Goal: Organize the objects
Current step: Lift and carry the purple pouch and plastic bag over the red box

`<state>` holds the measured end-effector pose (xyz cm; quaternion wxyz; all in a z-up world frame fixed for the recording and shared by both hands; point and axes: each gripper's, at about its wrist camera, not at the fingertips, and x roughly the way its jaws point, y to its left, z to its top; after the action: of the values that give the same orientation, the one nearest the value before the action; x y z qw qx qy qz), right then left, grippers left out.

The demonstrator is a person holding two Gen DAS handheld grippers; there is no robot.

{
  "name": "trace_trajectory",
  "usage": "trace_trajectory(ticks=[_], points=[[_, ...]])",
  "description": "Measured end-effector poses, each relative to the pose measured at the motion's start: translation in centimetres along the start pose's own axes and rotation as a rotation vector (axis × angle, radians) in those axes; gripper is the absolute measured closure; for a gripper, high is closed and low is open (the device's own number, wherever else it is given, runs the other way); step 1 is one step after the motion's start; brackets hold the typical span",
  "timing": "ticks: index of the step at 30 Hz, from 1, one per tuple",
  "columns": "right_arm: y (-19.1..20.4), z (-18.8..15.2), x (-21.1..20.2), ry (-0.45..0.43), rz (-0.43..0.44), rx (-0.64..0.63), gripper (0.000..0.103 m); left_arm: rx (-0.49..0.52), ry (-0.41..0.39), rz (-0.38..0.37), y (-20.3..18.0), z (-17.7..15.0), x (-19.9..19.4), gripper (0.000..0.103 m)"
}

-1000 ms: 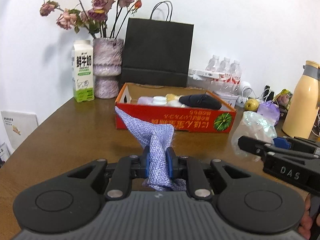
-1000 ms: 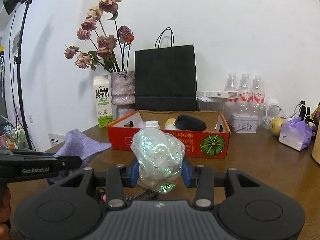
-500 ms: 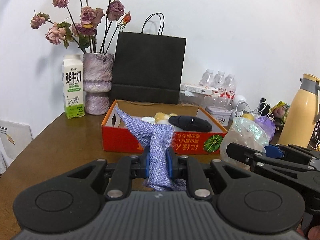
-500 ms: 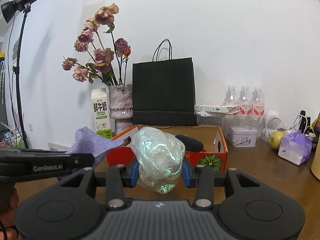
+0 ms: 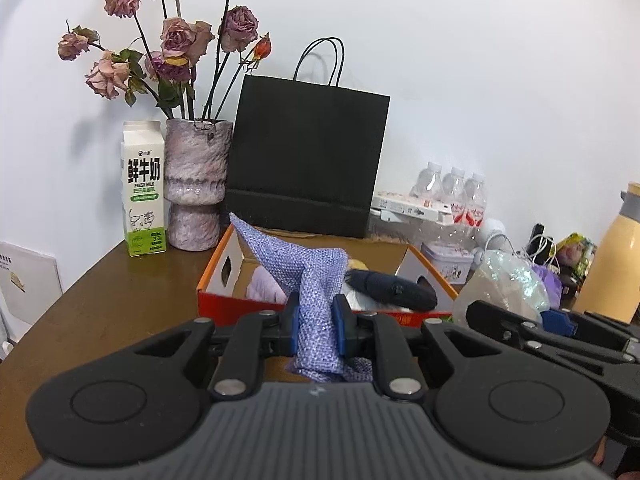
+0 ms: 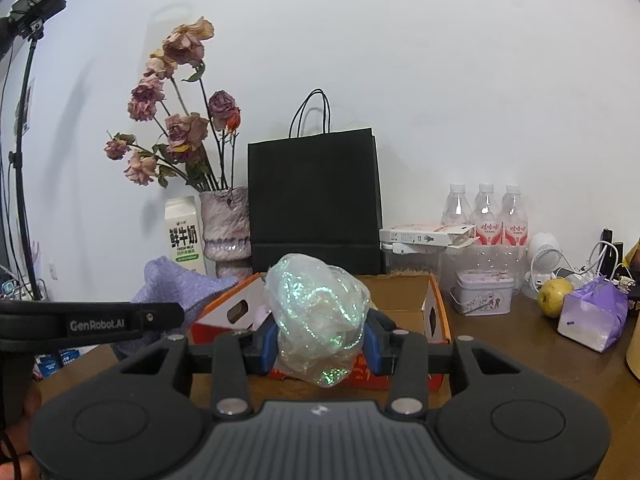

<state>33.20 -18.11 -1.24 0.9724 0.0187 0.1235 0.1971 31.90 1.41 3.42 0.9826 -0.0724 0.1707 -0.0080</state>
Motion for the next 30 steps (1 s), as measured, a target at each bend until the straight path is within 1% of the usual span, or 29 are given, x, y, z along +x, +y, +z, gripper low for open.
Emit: trace_trajectory(ticks=[10, 13, 21, 30], points=[[-0.9, 1.8, 4.5, -0.019, 0.004, 0.02, 0.063, -0.028, -0.034, -0.007, -0.1, 2.3, 3.7, 0.086], [-1.3, 2.3, 6.0, -0.028, 0.005, 0.022, 0.063, -0.022, -0.042, -0.006, -0.3, 2.8, 4.9, 0.086], [-2.3, 3.1, 9.7, -0.023, -0.005, 0.01, 0.063, -0.02, -0.028, -0.021, -0.4, 3.9, 8.6, 0.086], [-3.3, 3.9, 13.3, -0.015, -0.003, -0.001, 0.063, -0.026, -0.013, -0.015, 0.3, 5.1, 12.2, 0.086]])
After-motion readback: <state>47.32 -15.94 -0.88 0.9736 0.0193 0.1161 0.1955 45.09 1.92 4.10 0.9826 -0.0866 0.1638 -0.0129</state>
